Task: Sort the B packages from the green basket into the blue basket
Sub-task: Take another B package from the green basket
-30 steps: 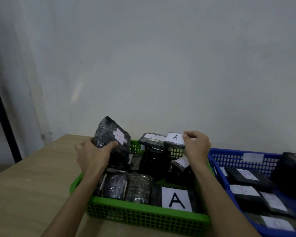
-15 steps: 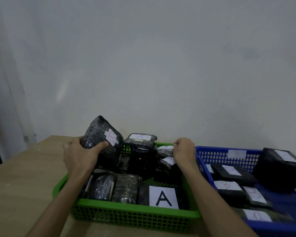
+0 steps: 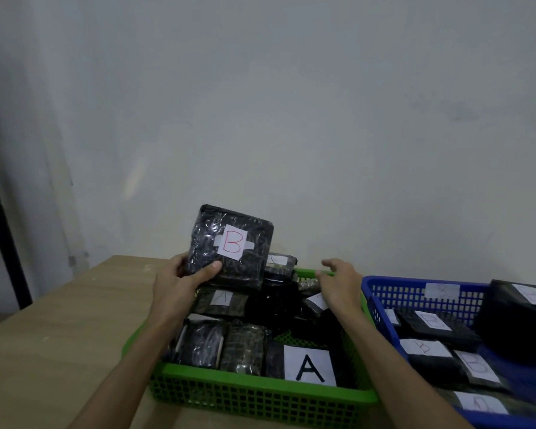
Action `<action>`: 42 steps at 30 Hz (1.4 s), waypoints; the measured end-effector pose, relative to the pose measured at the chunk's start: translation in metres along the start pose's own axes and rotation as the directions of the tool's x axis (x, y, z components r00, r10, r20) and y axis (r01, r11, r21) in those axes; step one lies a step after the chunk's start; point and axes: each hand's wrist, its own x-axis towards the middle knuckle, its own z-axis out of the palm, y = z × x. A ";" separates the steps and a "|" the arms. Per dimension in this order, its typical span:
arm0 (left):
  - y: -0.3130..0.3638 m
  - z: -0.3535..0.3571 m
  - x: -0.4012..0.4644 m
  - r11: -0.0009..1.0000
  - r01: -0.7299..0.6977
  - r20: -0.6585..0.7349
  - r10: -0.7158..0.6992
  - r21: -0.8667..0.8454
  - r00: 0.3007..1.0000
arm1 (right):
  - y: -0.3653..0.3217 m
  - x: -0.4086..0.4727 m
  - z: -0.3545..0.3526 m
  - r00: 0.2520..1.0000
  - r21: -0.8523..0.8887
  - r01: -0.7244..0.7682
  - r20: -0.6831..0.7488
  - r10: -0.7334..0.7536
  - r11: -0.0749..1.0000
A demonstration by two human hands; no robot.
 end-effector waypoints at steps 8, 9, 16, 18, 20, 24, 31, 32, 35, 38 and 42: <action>0.002 0.028 -0.010 1.000 0.022 0.138 -0.019 -0.019 0.990 | -0.019 -0.012 -0.042 0.885 0.524 -0.164 0.453 -0.111 0.836; 0.004 0.036 -0.015 0.999 0.026 0.164 -0.019 -0.041 0.986 | -0.020 -0.012 -0.046 0.855 0.524 -0.203 0.507 -0.111 0.827; 0.035 0.114 -0.043 0.989 0.066 0.346 -0.017 -0.130 0.938 | -0.002 -0.006 -0.099 0.851 0.743 -0.339 0.504 -0.149 0.578; 0.040 0.137 -0.050 0.998 0.032 0.416 -0.007 -0.053 0.910 | 0.013 0.003 -0.129 0.881 0.759 -0.319 0.458 -0.118 0.567; 0.042 0.165 -0.060 0.999 -0.011 0.499 -0.012 0.044 0.867 | 0.031 0.009 -0.161 0.901 0.730 -0.301 0.429 -0.068 0.613; 0.038 0.234 -0.092 0.989 0.016 0.627 -0.105 0.146 0.772 | 0.071 0.016 -0.227 0.931 0.619 -0.315 0.350 0.106 0.720; 0.009 0.320 -0.145 0.938 -0.178 0.792 -0.137 0.296 0.595 | 0.136 0.001 -0.310 0.929 0.410 -0.367 0.207 0.306 0.835; 0.006 0.326 -0.149 0.929 -0.214 0.807 -0.130 0.303 0.577 | 0.141 0.000 -0.317 0.928 0.379 -0.371 0.184 0.324 0.848; 0.001 0.333 -0.155 0.887 -0.331 0.827 -0.093 0.321 0.554 | 0.153 -0.002 -0.328 0.918 0.233 -0.396 0.130 0.375 0.888; -0.002 0.332 -0.153 0.849 -0.406 0.809 -0.041 0.337 0.586 | 0.159 0.000 -0.322 0.899 0.038 -0.435 0.077 0.432 0.899; -0.004 0.327 -0.152 0.795 -0.500 0.822 0.003 0.344 0.570 | 0.162 0.005 -0.307 0.909 -0.217 -0.405 0.009 0.417 0.888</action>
